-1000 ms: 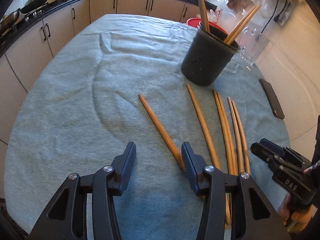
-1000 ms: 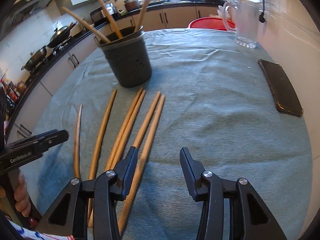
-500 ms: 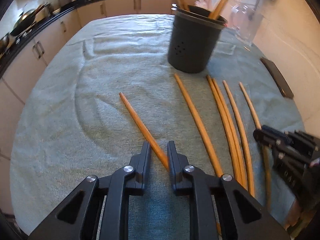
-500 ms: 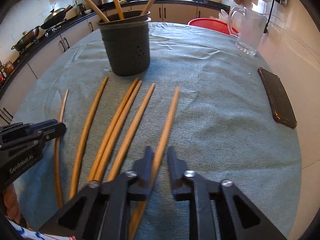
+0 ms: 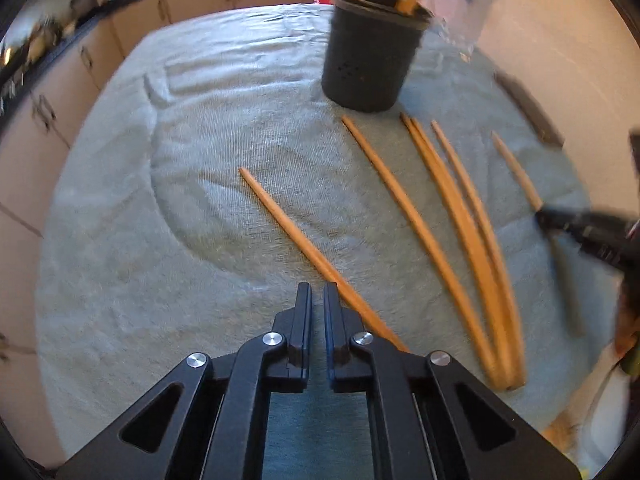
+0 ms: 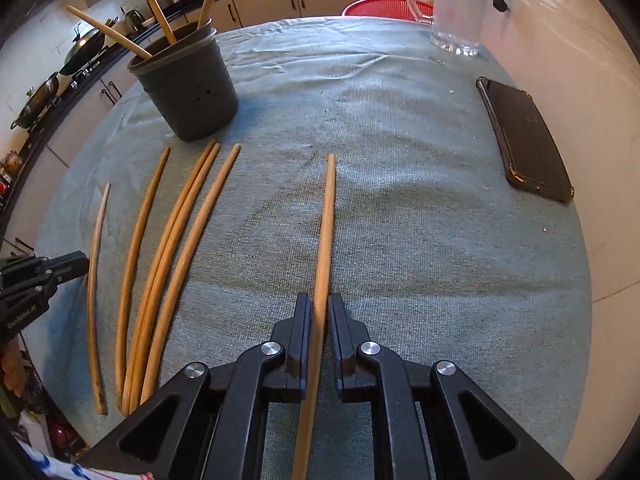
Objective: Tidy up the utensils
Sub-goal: 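Close the left tool on one chopstick while the right tool grasps another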
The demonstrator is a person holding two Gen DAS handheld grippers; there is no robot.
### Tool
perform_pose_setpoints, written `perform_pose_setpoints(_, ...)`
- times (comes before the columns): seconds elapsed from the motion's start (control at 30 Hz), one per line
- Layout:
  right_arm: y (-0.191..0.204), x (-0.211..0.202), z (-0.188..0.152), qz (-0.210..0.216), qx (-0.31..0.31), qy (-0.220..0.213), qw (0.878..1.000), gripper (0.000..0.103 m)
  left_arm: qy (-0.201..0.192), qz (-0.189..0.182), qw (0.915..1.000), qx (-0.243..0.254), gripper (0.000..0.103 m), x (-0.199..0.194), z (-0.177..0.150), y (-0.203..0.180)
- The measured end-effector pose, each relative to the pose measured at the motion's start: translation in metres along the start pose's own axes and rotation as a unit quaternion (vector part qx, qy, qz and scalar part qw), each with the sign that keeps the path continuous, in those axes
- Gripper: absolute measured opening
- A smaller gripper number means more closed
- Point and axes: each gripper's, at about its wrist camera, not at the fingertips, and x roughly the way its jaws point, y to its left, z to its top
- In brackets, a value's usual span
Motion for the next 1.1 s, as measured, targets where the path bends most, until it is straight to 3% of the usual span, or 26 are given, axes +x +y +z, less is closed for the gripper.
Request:
perform_pose_setpoints(0.07,0.001,0.001,0.001,-0.002,-0.003,0.002,1.000,0.011,0.001,-0.028,0.9989,-0.039,0.013,-0.001,0.002,0.006)
perform_pose_setpoints(0.1,0.002,0.002,0.002,-0.004,-0.004,0.002,1.000,0.012,-0.001,-0.032,0.9982,-0.050,0.020,-0.001,0.003,0.007)
perform_pose_setpoints(0.17,0.004,0.002,0.003,-0.004,-0.005,0.001,1.000,0.013,-0.012,-0.025,0.9975,-0.065,0.023,-0.001,0.006,0.007)
perform_pose_setpoints(0.43,0.004,0.004,0.009,-0.001,-0.009,0.015,1.000,0.014,0.007,0.011,0.9983,-0.057,0.023,0.020,0.026,-0.010)
perform_pose_setpoints(0.5,0.003,0.007,0.016,0.003,-0.011,0.033,0.999,0.014,0.016,0.016,0.9987,-0.046,0.017,0.021,0.028,-0.014)
perform_pose_setpoints(0.8,0.008,0.028,0.056,0.004,-0.030,0.109,0.994,0.014,0.059,0.046,0.9972,-0.003,0.017,0.032,0.050,-0.028)
perform_pose_setpoints(0.93,0.015,0.030,0.060,0.002,-0.051,0.102,0.994,0.008,0.042,0.038,0.9984,0.000,0.007,0.033,0.050,-0.033)
perform_pose_setpoints(1.1,0.017,0.016,0.043,0.020,-0.054,0.042,0.997,0.007,-0.027,0.012,0.9994,-0.016,0.006,-0.001,0.037,-0.028)
